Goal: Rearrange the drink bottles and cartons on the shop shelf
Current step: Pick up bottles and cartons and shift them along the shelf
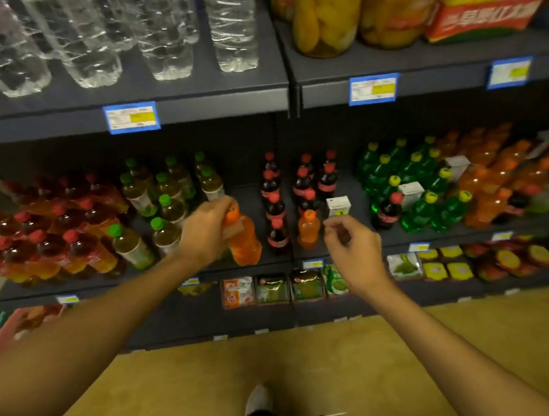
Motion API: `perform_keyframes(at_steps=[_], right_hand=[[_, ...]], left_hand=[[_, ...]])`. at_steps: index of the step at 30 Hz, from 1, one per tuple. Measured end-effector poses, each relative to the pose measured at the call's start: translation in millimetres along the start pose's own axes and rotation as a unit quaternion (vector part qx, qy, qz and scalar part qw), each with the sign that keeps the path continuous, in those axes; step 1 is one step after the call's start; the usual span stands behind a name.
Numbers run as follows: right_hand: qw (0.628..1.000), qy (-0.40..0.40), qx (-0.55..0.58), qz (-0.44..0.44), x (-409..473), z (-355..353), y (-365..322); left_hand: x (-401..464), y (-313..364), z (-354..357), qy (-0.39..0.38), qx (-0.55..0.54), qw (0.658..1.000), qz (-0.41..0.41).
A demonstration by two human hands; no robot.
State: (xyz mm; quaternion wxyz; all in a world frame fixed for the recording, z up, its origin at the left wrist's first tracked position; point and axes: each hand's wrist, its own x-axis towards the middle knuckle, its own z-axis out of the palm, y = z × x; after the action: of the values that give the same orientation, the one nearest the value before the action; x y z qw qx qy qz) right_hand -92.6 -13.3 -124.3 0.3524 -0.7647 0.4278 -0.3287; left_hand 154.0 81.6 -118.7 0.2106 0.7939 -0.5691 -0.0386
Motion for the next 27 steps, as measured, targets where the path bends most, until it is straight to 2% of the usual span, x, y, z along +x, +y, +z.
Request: perform_keyframes(at_steps=[4, 9, 17, 20, 27], right_hand=[[0.997, 0.036, -0.036, 0.050, -10.2, -24.2, 22.6], [0.982, 0.124, -0.084, 0.111, -14.4, -52.7, 37.8], [0.922, 0.288, -0.156, 0.208, -42.6, -121.1, 52.6], [0.903, 0.313, -0.168, 0.240, -66.2, -141.8, 59.2], [0.887, 0.339, -0.165, 0.266, -89.3, -200.2, 106.0]], left_hand=[[25.6, 34.2, 27.9, -0.054, -0.062, 0.995, 0.052], [47.5, 68.8, 53.9, -0.100, -0.141, 0.977, 0.122], [68.8, 142.0, 103.3, -0.156, -0.180, 0.943, 0.234], [60.8, 172.2, 119.8, -0.182, -0.179, 0.933, 0.255], [58.6, 244.7, 160.5, -0.239, -0.178, 0.915, 0.274]])
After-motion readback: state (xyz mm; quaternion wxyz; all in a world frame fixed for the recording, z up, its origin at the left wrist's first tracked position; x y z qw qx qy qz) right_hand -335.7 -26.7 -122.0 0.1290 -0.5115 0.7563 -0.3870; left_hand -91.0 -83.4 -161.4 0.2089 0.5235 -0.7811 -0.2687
